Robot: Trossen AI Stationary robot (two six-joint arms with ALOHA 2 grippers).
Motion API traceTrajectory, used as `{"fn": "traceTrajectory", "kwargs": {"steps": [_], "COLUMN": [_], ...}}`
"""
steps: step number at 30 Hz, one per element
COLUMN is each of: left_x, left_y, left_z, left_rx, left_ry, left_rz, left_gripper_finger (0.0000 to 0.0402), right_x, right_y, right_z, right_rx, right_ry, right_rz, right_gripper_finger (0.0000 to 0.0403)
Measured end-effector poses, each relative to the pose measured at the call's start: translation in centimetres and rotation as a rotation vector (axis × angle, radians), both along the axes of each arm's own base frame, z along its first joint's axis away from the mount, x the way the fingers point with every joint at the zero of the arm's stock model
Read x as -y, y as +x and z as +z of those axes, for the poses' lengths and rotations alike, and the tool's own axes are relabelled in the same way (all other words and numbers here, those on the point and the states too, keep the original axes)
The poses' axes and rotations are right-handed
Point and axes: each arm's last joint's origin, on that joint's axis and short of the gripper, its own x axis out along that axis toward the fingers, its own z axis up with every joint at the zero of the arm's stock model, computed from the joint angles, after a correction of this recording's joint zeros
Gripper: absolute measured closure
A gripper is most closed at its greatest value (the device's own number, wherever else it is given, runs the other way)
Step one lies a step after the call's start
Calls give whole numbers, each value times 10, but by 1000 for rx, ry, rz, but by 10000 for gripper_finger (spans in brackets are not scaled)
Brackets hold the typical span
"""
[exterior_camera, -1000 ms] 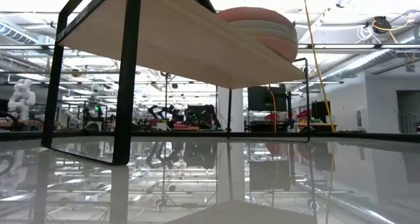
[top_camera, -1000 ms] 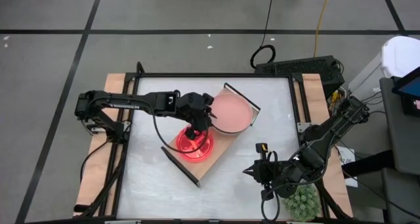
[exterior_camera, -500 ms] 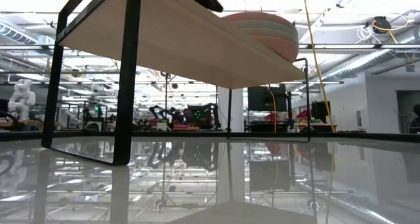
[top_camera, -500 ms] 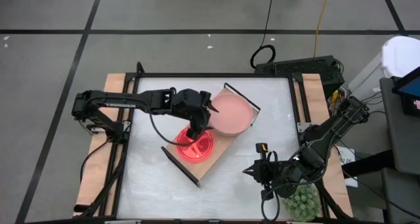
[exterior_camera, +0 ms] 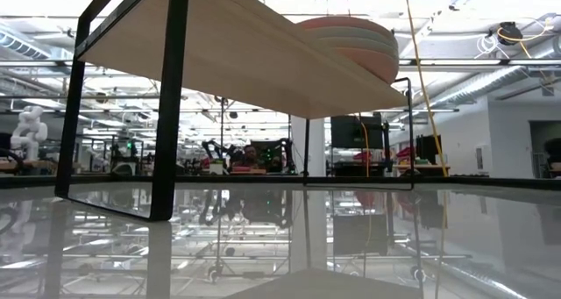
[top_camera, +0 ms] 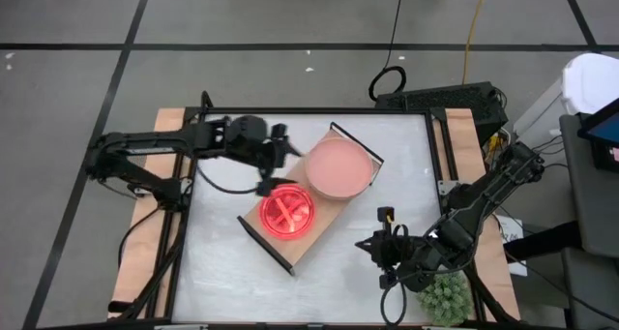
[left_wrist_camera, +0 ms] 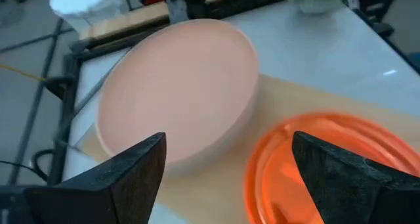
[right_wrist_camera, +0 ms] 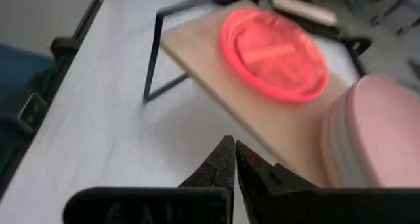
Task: Place and stack plates onto a shelf
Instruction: Return to Home Position
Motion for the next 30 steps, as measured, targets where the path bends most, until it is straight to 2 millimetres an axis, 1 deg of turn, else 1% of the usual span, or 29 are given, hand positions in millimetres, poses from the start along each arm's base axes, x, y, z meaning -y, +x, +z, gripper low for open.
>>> {"fn": "traceTrajectory", "kwargs": {"steps": [1,2,3,4,5,7,8,9,11,13,15,17,19,22,26,30], "left_x": [0,0,0,1,1,2,2,3,5,6,8,9,10,10,8,6], "left_y": [-5,-10,-17,-26,-34,-47,-55,-63,-75,-89,-99,-108,-116,-125,-132,-135], "left_z": [-3,-1,-1,-5,-8,-6,-9,-12,-11,-17,-20,-27,-32,-45,-63,-83], "left_rx": [0,46,76,70,78,170,176,183,255,261,306,317,355,388,430,441], "left_ry": [-11,-14,-14,-16,-19,-12,-11,-11,-10,-11,-10,-17,-29,-45,-55,-80], "left_rz": [0,0,2,4,3,6,11,12,15,14,16,21,37,77,137,169], "left_gripper_finger": [70,75,82,90,101,127,141,155,184,211,236,259,277,292,298,299], "right_x": [1,2,3,5,7,9,12,16,24,36,47,59,70,86,104,119], "right_y": [2,3,3,4,5,5,5,7,8,8,4,-2,-10,-24,-44,-62], "right_z": [1,3,4,4,6,9,10,12,16,17,15,12,8,-1,-20,-46], "right_rx": [25,49,58,59,71,77,75,83,94,109,124,138,171,248,329,329], "right_ry": [-12,-24,-40,-55,-54,-64,-73,-79,-93,-106,-107,-76,-45,-18,-5,13], "right_rz": [-6,-8,-5,-7,-9,-2,-4,-8,-14,-29,-42,-22,6,35,30,14], "right_gripper_finger": [403,403,403,403,403,403,403,403,403,403,403,403,403,403,403,403]}}
